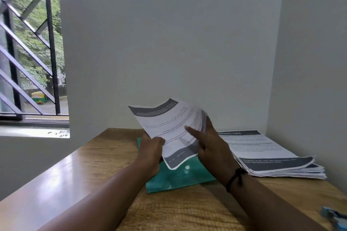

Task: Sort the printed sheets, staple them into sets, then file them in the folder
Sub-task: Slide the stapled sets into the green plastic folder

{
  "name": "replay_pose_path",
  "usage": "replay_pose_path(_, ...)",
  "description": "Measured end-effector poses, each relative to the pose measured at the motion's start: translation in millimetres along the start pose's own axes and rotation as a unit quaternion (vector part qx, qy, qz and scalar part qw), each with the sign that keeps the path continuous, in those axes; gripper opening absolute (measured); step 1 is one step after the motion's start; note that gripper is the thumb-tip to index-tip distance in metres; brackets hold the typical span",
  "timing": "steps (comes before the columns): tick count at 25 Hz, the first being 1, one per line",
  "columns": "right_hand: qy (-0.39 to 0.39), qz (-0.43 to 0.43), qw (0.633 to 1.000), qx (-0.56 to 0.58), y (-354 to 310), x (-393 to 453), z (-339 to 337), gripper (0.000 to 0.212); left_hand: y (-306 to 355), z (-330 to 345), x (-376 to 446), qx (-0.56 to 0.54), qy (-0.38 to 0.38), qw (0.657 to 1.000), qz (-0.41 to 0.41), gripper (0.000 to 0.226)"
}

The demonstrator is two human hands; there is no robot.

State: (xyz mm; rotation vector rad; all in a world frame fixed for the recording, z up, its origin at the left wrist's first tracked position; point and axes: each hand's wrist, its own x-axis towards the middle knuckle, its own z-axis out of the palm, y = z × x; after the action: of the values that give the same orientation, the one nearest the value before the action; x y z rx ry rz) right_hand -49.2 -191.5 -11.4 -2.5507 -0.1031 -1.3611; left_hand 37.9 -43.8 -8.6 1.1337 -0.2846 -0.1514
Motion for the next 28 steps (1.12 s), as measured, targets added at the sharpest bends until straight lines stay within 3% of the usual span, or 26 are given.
replay_pose_path(4, -0.030, 0.206, 0.958, 0.199, 6, 2, 3, 0.056, 2, 0, -3, 0.064, -0.004, 0.997, 0.031, 0.038)
replay_pose_path(7, -0.016, 0.277, 0.904, 0.325, 8, 6, 4, 0.047, 0, 1, 0, 0.075, -0.018, 0.996, 0.045, 0.045)
replay_pose_path(9, -0.042, 0.239, 0.933, 0.268, 5, 3, 4, 0.046, -3, 1, 3, 0.068, -0.020, 0.997, 0.041, 0.048)
replay_pose_path(12, -0.107, 0.060, 0.988, 0.095, -5, 0, -1, 0.059, -2, 1, 1, 0.019, -0.011, 1.000, 0.014, 0.045)
replay_pose_path(16, -0.194, -0.118, 0.974, -0.006, -10, -3, -3, 0.061, 6, -2, 1, -0.033, -0.007, 0.999, -0.015, 0.032)
replay_pose_path(19, -0.121, -0.183, 0.969, -0.113, -9, -5, 9, 0.038, 9, -5, 0, -0.026, -0.089, 0.994, -0.062, 0.033)
replay_pose_path(21, -0.040, -0.144, 0.981, -0.120, -11, -1, 4, 0.035, 12, -7, 1, 0.020, -0.104, 0.992, -0.074, 0.041)
replay_pose_path(23, 0.033, -0.055, 0.994, -0.089, -5, 3, -8, 0.038, 14, -12, 2, 0.145, -0.108, 0.983, -0.032, 0.053)
replay_pose_path(24, 0.054, -0.006, 0.997, -0.057, 1, 4, -14, 0.038, 14, -17, 4, 0.272, -0.110, 0.956, 0.009, 0.049)
replay_pose_path(25, 0.062, 0.041, 0.997, -0.031, 7, 4, -21, 0.036, 12, -24, 6, 0.434, -0.108, 0.893, 0.054, 0.038)
replay_pose_path(27, 0.056, 0.118, 0.991, -0.002, 23, 2, -29, 0.031, 7, -33, 9, 0.680, -0.169, 0.710, 0.073, 0.032)
replay_pose_path(28, 0.052, 0.152, 0.987, 0.024, 29, 0, -32, 0.028, 6, -36, 10, 0.715, -0.202, 0.667, 0.050, 0.039)
